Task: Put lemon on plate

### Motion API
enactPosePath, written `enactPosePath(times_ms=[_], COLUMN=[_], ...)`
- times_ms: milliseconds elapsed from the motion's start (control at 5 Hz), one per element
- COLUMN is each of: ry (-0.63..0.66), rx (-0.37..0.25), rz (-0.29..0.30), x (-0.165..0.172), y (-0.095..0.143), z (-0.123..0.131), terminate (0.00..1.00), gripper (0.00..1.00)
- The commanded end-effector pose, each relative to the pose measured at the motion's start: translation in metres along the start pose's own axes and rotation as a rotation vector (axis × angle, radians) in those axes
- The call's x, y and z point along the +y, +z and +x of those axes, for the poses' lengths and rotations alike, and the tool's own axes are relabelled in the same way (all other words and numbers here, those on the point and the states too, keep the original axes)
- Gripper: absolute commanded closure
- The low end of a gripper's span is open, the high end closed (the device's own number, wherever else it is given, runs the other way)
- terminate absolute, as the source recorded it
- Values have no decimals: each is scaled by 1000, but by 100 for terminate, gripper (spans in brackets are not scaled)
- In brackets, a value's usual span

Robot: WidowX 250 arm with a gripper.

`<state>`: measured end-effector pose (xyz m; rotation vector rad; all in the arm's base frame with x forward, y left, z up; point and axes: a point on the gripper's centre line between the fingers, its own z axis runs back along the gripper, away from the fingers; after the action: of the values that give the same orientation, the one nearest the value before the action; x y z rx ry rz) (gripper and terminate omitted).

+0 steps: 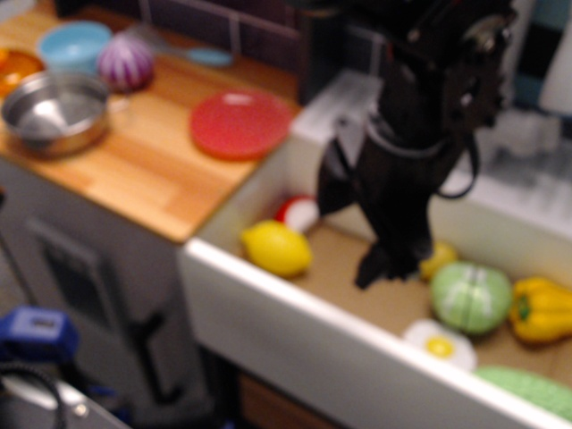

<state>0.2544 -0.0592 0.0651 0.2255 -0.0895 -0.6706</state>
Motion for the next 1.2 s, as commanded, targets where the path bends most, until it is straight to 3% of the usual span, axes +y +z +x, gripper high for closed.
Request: enactPosePath(times_ms=[0,400,1000], ry=[-167,-216,-313], rx=[-78,-135,-217], rz=[45,42,-1], x=[32,55,84], y=[-24,-63,-108], z=[13,9,-29], terminate=[0,0,0], gripper=[0,0,0])
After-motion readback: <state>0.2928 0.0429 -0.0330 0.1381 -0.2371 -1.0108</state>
